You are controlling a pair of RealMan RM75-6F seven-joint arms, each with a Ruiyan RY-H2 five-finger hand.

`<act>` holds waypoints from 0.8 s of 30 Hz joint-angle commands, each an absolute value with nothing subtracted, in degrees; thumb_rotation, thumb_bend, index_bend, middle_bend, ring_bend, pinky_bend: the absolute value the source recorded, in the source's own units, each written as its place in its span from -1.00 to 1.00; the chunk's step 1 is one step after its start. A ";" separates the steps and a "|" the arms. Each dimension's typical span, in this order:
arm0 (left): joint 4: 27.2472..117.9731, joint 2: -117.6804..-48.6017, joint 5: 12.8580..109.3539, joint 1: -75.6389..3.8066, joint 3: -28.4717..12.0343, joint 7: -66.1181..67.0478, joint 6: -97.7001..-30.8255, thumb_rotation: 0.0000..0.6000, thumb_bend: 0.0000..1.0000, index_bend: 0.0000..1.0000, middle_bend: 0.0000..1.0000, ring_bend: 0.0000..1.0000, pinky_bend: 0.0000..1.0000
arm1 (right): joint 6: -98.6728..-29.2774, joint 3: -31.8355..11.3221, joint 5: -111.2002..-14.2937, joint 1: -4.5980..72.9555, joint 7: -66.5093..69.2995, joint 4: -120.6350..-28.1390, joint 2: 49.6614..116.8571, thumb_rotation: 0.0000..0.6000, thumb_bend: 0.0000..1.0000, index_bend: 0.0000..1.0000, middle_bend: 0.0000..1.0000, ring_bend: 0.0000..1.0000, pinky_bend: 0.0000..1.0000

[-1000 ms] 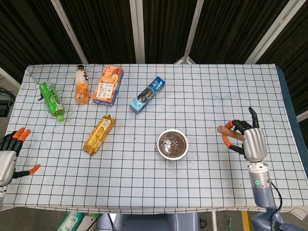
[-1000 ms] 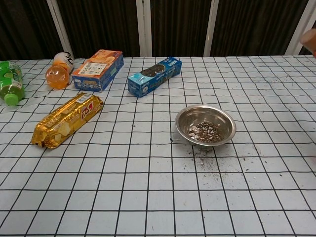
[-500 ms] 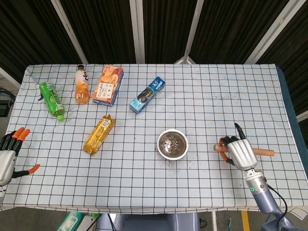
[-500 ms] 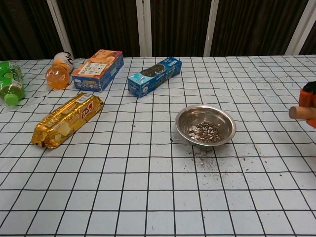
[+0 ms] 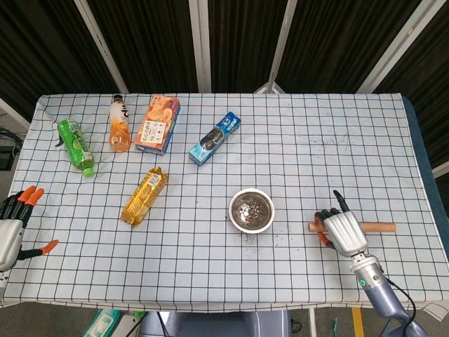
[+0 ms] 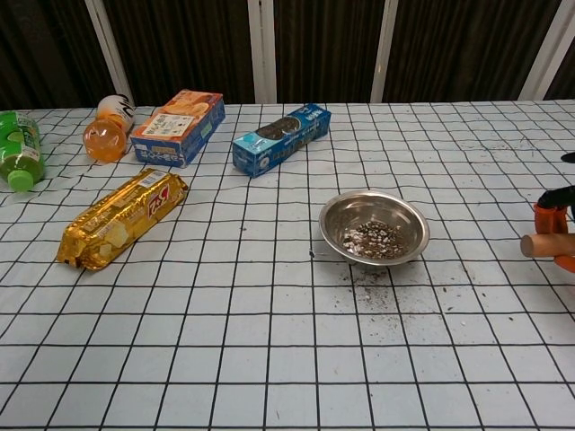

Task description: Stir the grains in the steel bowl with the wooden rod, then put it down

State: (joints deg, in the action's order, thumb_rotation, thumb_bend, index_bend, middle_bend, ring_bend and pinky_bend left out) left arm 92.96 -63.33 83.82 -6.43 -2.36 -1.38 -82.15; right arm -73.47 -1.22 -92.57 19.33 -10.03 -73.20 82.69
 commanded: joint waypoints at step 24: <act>92.81 -63.14 84.39 -6.27 -2.27 -2.02 -82.63 1.00 -0.96 -1.00 -1.00 -1.00 -1.00 | -79.23 -1.81 -92.77 16.96 -17.54 -85.92 75.26 1.00 -0.27 -0.82 -0.60 -0.73 -1.00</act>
